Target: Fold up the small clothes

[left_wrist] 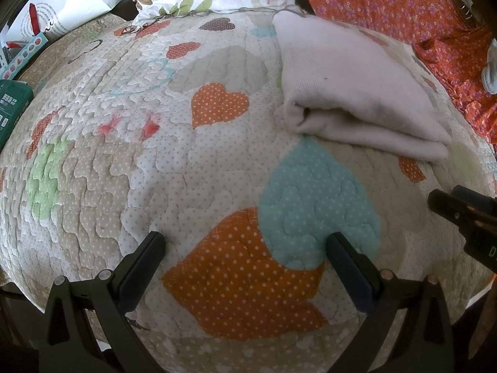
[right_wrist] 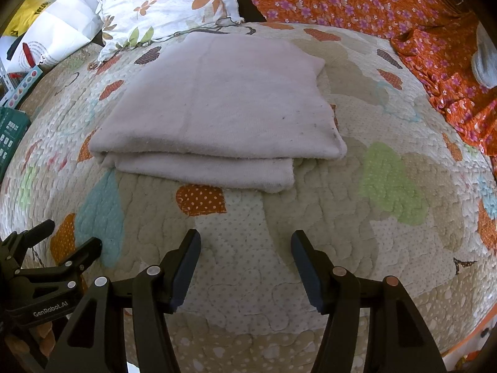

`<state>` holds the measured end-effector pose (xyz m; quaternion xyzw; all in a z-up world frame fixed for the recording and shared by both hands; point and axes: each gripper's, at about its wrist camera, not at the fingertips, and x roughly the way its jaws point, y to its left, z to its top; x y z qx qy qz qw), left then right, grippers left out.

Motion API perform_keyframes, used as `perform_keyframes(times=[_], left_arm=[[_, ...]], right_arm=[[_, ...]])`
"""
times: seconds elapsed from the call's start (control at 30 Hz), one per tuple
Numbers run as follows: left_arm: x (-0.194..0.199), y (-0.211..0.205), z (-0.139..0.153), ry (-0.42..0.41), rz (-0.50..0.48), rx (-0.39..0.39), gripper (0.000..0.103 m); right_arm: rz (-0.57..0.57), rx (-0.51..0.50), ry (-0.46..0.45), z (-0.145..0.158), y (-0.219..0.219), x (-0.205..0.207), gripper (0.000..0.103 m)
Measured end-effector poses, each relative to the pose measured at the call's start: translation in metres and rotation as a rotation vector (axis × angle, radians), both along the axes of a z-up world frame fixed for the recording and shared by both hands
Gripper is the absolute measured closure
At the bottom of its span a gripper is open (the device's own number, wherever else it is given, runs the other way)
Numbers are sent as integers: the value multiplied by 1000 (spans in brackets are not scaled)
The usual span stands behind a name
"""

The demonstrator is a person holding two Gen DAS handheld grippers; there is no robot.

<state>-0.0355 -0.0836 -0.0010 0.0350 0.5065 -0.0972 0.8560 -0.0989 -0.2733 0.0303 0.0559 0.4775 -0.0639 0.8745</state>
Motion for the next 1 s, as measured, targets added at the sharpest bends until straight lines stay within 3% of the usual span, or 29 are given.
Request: perform_keyframes(times=[0.4,0.7,1.0], left_arm=[[-2,2,4,-5,16,-14,0],[-16,-1,39,-165,25,-42,0],[-19,-3,43,-172,7,-65,0]], right_arm=[[2,2,4,-1,0,0,37],[-12,-18,-54,8,-3,-3,37],[-33,-43,-82,14,-4,-4,37]])
